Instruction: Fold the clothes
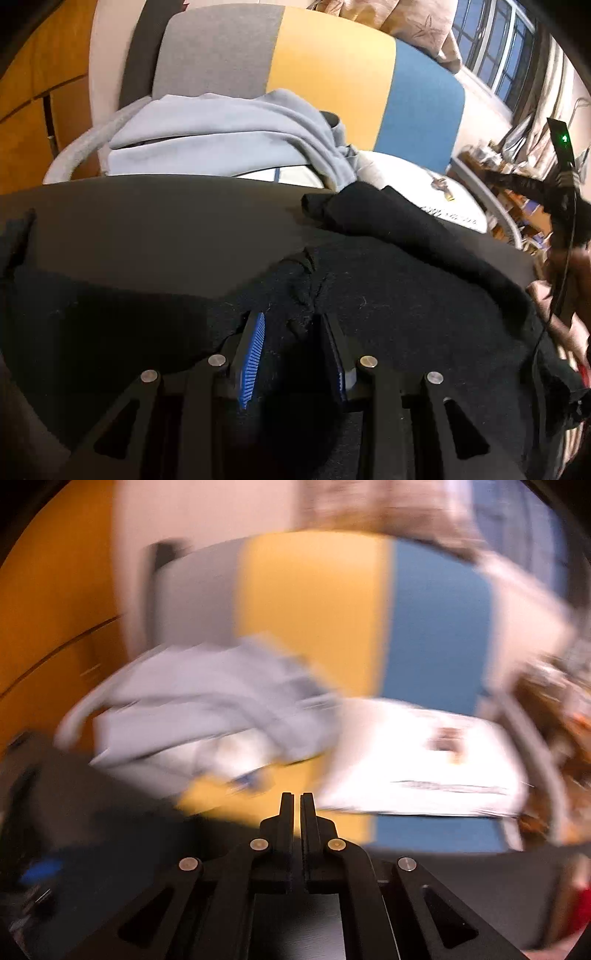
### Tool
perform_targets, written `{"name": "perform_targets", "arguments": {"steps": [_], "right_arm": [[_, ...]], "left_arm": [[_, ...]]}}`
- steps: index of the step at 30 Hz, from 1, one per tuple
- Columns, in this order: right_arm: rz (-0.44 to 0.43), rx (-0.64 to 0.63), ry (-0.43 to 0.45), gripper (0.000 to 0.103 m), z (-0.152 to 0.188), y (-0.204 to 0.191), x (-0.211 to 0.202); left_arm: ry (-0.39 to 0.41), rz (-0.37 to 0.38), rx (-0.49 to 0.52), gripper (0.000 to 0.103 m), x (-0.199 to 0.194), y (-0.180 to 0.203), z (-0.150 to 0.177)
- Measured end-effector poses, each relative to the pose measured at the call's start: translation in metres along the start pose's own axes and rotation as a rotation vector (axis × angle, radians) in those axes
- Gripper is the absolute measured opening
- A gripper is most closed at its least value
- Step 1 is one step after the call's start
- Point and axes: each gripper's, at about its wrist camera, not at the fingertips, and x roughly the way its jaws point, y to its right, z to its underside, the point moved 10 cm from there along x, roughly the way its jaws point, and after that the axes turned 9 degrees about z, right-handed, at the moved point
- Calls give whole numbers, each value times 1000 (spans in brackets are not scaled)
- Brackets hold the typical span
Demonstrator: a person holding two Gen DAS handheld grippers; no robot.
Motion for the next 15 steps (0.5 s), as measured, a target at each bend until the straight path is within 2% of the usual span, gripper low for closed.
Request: {"name": "perform_targets", "arguments": {"steps": [2,4,7,9,10,11,13,14,15], "right_arm": [[10,91,-37,10,5,33,7],[-145,144,-72,14,14,30,1],[-341,48,-110,37,26,-16,-15],[-458,-82,-136,53,34,-71,-29],[-516,-147,-148,66,39,-97,-36],[-561,-211,-160,74,44,-121,-41],[-560,-319,-197,78,58,-155,-37],[-551,-372,-221,77,66,-169,-32],[-528,-423,-241,71,74,-181,-27]], "left_arm": [[-8,-24,-8,33,-2,-2,3],[-4,-28,-5,33,-4,-3,5],[3,-30,-15,33,-1,-4,4],[9,-35,-22,33,-1,-5,4],[14,-38,-25,33,0,-5,3],[17,-35,-27,33,0,-5,4],[22,-26,-33,33,-1,-6,4],[22,-22,-36,33,-1,-6,4],[23,-17,-38,33,-1,-6,5]]}}
